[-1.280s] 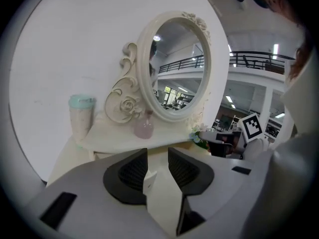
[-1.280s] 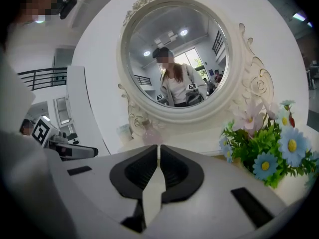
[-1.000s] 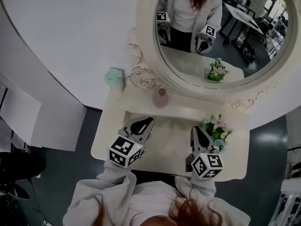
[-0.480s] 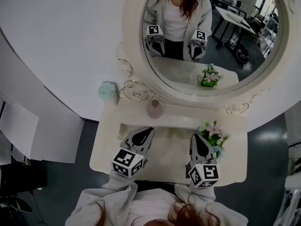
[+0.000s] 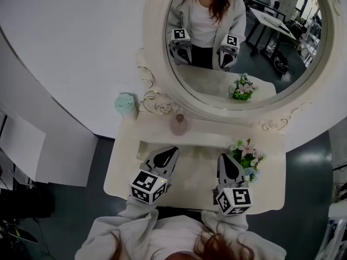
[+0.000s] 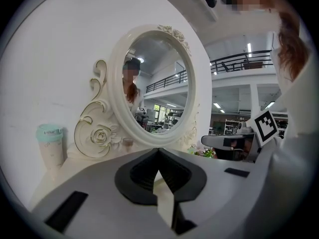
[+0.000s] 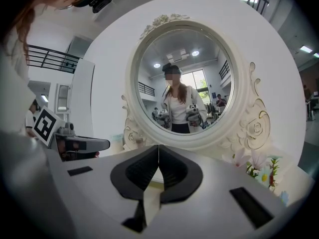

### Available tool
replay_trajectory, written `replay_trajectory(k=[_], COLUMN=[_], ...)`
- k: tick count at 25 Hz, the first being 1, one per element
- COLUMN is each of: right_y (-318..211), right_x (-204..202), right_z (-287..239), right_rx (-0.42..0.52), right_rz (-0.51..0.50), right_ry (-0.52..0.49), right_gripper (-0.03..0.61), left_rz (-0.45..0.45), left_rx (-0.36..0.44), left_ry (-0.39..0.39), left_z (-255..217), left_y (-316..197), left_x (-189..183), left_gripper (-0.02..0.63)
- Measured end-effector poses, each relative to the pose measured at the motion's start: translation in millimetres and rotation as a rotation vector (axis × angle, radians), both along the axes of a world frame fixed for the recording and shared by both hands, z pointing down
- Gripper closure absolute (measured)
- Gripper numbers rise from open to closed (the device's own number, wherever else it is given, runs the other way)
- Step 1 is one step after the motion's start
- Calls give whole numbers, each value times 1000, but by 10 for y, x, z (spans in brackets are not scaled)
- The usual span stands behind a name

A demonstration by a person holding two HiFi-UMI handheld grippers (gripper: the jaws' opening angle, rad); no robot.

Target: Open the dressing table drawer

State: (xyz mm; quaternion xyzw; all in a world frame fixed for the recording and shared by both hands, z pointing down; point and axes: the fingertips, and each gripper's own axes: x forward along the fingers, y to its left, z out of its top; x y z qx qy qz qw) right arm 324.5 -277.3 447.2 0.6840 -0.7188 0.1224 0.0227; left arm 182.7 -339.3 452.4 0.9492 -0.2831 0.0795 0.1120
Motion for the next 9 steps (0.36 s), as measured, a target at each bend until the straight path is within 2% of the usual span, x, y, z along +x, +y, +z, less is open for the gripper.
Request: replay_trajectory(k=[9], right_y=[21], right_x=[-57], right_z=[37], right_rx=[-10], right_rz=[-19], right_ry=[-15], right_gripper=[545], left_rz=[10], left_rx=[-6], left_ry=[-12], left_z=[42], left_y=[61], left_x=[30], left_gripper=[598])
